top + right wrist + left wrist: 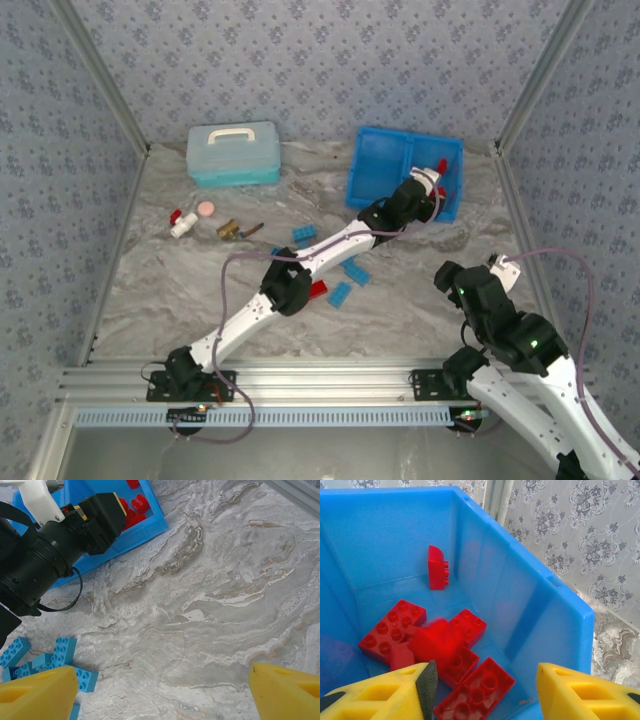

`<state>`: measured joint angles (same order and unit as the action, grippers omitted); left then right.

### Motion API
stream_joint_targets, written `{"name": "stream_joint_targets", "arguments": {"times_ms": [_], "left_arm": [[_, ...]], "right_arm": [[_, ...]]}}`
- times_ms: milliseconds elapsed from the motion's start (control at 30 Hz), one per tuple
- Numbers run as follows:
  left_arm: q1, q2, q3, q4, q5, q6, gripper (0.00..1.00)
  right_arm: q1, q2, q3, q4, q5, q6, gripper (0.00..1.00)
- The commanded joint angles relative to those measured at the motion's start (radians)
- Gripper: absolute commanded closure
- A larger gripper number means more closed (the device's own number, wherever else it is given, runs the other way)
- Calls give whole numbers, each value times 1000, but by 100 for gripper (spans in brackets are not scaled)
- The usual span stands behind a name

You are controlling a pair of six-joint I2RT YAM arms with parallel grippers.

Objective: Sort the legos into containers by color

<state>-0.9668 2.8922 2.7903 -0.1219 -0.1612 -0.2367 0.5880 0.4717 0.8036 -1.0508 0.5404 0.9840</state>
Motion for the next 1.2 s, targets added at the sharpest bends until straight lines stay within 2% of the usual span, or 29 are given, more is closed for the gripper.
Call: {"name": "stream_joint_targets", "arguments": {"times_ms": [0, 133, 233, 333, 467, 600, 733, 800, 900, 1000, 1067, 1167], "left_arm": [[2, -50, 41, 50, -13, 41, 43], [0, -160, 39, -29, -19, 34, 36], [-5, -295, 1, -139, -21, -1, 36], [-5, -473, -119, -280, 15, -14, 36], [-3, -798, -507, -328, 2, 8, 37], [15, -1155, -994, -280, -40, 19, 34], [50, -1431, -1283, -389, -79, 6, 28], [62, -1556, -1394, -499, -79, -4, 23], [65, -1721, -1521, -653, -86, -64, 16], [64, -1908, -1641, -728, -117, -162, 10], [66, -2027, -1701, -767, -147, -220, 3], [92, -2151, -1737, -835, -153, -279, 1]], "right_arm": [[8, -10, 11, -16, -4, 17, 9], [9, -10, 21, -22, 3, 0, 8], [8, -10, 29, -14, 1, -42, 8], [9, -3, 29, 73, -68, -183, 10], [9, 99, 37, 176, -246, -338, 11], [37, 319, 78, 237, -415, -485, 12], [129, 536, 150, 286, -513, -637, 11], [214, 652, 196, 294, -543, -772, 10], [332, 816, 273, 290, -501, -1014, 9], [386, 935, 290, 360, -528, -1351, 12], [386, 986, 258, 468, -514, -1543, 12], [330, 1077, 293, 465, -669, -1811, 11]]}}
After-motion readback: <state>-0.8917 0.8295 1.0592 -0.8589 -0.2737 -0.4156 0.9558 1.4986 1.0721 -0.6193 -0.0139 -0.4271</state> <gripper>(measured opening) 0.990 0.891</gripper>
